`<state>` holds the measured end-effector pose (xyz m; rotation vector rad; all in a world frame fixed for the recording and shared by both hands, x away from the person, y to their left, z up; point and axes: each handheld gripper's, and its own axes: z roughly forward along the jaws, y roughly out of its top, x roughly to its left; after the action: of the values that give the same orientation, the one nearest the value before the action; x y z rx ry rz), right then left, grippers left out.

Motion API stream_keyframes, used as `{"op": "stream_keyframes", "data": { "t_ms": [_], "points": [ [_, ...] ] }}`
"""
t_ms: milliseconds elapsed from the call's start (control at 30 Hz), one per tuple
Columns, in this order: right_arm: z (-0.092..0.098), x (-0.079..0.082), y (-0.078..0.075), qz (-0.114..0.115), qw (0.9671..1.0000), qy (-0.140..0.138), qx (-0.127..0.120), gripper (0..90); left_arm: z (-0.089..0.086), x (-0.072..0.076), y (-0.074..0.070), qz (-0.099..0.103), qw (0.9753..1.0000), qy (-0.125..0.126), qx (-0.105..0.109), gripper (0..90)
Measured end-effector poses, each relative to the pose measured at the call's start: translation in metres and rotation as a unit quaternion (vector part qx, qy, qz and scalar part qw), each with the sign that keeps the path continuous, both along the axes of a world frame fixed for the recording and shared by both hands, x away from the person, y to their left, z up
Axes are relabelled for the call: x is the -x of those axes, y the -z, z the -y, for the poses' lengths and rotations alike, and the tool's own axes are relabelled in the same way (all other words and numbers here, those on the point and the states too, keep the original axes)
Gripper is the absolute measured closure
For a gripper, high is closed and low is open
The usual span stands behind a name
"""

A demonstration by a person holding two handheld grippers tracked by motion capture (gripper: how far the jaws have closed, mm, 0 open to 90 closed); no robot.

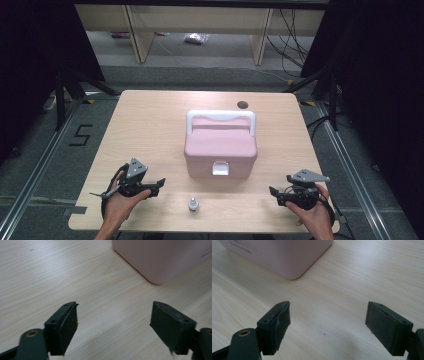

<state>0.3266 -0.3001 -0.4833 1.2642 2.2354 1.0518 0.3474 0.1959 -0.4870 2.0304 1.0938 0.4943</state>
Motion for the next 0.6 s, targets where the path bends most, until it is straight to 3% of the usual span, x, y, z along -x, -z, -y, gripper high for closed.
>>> {"op": "stream_keyframes", "data": {
  "t_ms": [67,133,200,233,267,300,333,367,400,467,600],
  "points": [
    [0.000,-0.001,-0.001,0.001,1.0000,-0.001,-0.004,21.9,0.001,-0.002,0.000,-0.002,1.0000,0.005,-0.001,33.6],
    [-0.003,-0.008,-0.003,0.003,1.0000,0.005,-0.007,32.9,0.006,-0.009,0.000,0.006,0.9999,0.011,0.003,41.0],
    [-0.005,-0.013,-0.005,0.008,0.9999,0.005,-0.011,40.6,0.007,-0.012,-0.001,0.006,0.9998,0.019,-0.007,49.8],
    [-0.004,-0.019,-0.006,0.013,0.9999,-0.007,-0.002,43.6,0.010,-0.015,-0.001,0.012,0.9998,0.018,-0.004,51.3],
    [-0.004,-0.019,-0.006,0.013,0.9999,-0.007,-0.002,43.6,0.011,-0.018,-0.002,0.016,0.9995,0.020,-0.016,51.3],
    [-0.007,-0.025,-0.006,0.011,0.9998,-0.014,0.000,49.4,0.013,-0.024,-0.002,0.018,0.9994,0.024,-0.016,58.5],
    [-0.010,-0.026,-0.006,0.008,1.0000,-0.003,0.000,52.9,0.015,-0.027,-0.002,0.017,0.9996,0.024,-0.006,61.3],
    [-0.010,-0.026,-0.006,0.008,1.0000,-0.003,0.000,52.9,0.015,-0.027,-0.002,0.017,0.9996,0.024,-0.006,64.6],
    [-0.011,-0.035,-0.004,0.030,0.9994,-0.015,0.013,57.1,0.019,-0.034,-0.002,0.016,0.9995,0.028,-0.001,67.4],
    [-0.015,-0.040,-0.005,0.025,0.9995,-0.013,0.016,61.7,0.021,-0.037,-0.003,0.017,0.9994,0.030,-0.006,72.6],
    [-0.018,-0.049,-0.005,0.027,0.9994,-0.022,0.008,71.4,0.032,-0.047,-0.004,0.019,0.9993,0.032,0.006,79.4]
  ]
}}
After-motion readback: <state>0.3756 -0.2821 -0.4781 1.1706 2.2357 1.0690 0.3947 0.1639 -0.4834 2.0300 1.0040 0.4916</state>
